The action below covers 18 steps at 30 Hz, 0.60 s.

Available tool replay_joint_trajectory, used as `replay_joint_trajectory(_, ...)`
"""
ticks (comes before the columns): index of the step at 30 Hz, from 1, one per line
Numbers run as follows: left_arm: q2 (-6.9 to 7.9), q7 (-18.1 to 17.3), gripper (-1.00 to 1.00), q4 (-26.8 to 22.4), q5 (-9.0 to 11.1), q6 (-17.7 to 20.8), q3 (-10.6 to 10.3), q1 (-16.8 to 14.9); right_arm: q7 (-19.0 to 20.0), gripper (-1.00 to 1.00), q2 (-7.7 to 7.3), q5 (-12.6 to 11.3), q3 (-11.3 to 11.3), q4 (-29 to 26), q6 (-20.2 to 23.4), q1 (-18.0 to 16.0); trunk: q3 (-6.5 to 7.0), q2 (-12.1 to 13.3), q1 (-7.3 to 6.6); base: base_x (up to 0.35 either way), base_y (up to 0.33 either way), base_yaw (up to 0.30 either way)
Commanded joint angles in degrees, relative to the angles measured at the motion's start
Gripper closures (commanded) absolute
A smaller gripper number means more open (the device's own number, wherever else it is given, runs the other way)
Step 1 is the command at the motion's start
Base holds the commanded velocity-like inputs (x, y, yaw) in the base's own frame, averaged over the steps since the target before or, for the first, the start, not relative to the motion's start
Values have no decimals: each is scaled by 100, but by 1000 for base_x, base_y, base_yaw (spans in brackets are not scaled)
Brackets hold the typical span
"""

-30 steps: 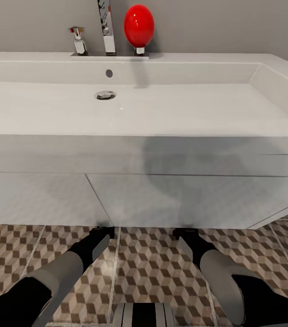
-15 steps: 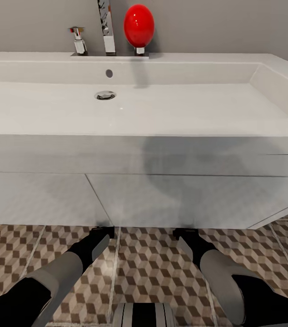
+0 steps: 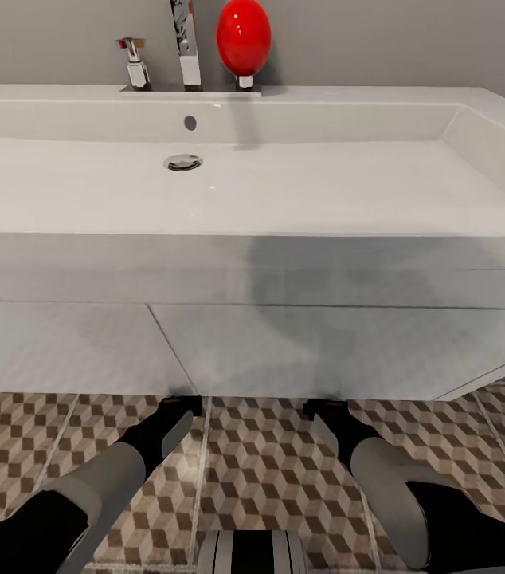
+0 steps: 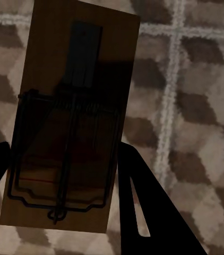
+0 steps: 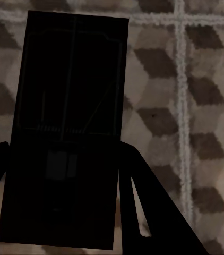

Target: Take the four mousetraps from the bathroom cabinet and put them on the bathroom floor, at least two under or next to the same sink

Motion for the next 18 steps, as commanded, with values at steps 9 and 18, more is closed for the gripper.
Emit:
replay_joint_trajectory(9,3,41,100,-198,29,31,-53,-240,-1,100,12,34,-46,-12,33,0,-47,-4,4,0,0,0)
replay_joint_trajectory(18,3,43,100,-198,29,31,-53,-240,-1,100,6,34,-51,-12,33,0,-92,-7,9,0,0,0)
